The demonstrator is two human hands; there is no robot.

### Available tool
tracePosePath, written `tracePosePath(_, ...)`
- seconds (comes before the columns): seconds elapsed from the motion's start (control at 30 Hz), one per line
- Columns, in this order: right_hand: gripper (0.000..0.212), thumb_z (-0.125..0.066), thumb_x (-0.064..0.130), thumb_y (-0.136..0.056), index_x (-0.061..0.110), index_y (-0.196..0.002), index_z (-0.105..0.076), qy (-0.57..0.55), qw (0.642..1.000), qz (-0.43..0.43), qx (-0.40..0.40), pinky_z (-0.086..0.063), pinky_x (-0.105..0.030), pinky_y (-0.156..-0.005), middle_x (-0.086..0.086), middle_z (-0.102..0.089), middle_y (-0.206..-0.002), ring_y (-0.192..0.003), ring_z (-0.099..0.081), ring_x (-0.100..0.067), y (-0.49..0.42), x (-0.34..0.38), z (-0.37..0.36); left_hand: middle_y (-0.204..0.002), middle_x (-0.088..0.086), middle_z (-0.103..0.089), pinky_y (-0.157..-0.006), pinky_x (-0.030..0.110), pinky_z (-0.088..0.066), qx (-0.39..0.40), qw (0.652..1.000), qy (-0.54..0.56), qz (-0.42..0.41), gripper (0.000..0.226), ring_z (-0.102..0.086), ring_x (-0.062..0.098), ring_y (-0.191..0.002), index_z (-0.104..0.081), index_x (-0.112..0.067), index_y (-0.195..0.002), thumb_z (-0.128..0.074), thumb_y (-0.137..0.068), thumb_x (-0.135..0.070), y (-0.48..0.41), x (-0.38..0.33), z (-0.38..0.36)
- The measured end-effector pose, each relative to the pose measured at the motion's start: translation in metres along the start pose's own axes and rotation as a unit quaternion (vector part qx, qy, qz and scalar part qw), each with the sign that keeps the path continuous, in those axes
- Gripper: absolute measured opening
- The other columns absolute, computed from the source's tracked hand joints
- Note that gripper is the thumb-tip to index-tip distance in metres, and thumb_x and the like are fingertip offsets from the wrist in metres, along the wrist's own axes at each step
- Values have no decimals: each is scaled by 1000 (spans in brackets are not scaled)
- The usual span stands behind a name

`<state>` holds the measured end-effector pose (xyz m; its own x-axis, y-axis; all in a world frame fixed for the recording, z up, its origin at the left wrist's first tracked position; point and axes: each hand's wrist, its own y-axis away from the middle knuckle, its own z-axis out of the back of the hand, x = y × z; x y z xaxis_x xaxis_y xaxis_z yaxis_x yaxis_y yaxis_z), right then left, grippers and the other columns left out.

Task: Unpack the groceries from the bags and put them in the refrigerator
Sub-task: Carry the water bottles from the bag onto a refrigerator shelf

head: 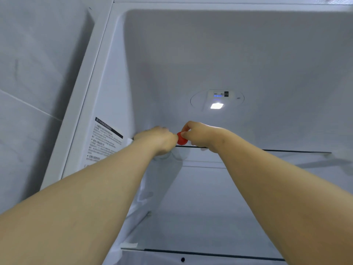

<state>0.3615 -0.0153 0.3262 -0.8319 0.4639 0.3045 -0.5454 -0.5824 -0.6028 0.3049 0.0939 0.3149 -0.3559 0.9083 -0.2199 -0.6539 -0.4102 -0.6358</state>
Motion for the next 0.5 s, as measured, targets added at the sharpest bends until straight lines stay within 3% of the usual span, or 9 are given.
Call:
tracePosePath(0.1,34,-41,21,-98,8,-129,-46,16,1000,-7,5,-42,-38,-91,-14,-52,-128,-112,-52,-28,-2,0,1,-71,5,-38,-64,29,-30,26,1000,15,-5,30,-36,24,-68,-34,-12,-64,-30,-85,-35,3,-3,2)
tracePosePath(0.17,35,-40,18,-98,3,-129,-47,28,1000,-11,10,-43,-41,-96,-19,-51,-132,-105,-53,-28,-4,0,1,-67,5,-30,-54,29,-22,38,999,11,-6,33,-26,20,-61,-28,-12,-63,-31,-95,-19,5,-6,5)
tracePosePath(0.23,36,-41,17,-97,2,-129,-47,43,999,-17,19,-44,-41,-92,-19,-53,-128,-100,-52,-26,-6,-1,2,-67,4,-25,-51,28,-18,55,998,-7,0,33,-20,17,-58,-25,-12,-63,-30,-96,-12,8,-12,8)
tracePosePath(0.3,37,-45,19,-95,3,-128,-49,57,998,-22,31,-44,-41,-95,-18,-54,-123,-108,-53,-29,-9,-3,2,-67,3,-24,-50,27,-18,64,998,-23,6,33,-19,16,-57,-25,-12,-64,-30,-97,-10,8,-13,10)
tracePosePath(0.43,38,-50,21,-92,5,-126,-51,87,995,-21,49,-42,-31,-77,-13,-55,-112,-103,-54,-26,-13,-2,1,-70,4,-30,-51,26,-25,75,997,-27,18,22,-25,17,-57,-36,-10,-74,-30,-95,-9,2,-7,10)
tracePosePath(0.5,38,-50,22,-93,5,-126,-51,91,995,-19,49,-43,-31,-77,-14,-57,-118,-110,-56,-27,-14,-2,0,-71,5,-33,-52,27,-27,74,997,-25,21,18,-27,18,-58,-39,-8,-79,-30,-94,-7,-2,-5,9)
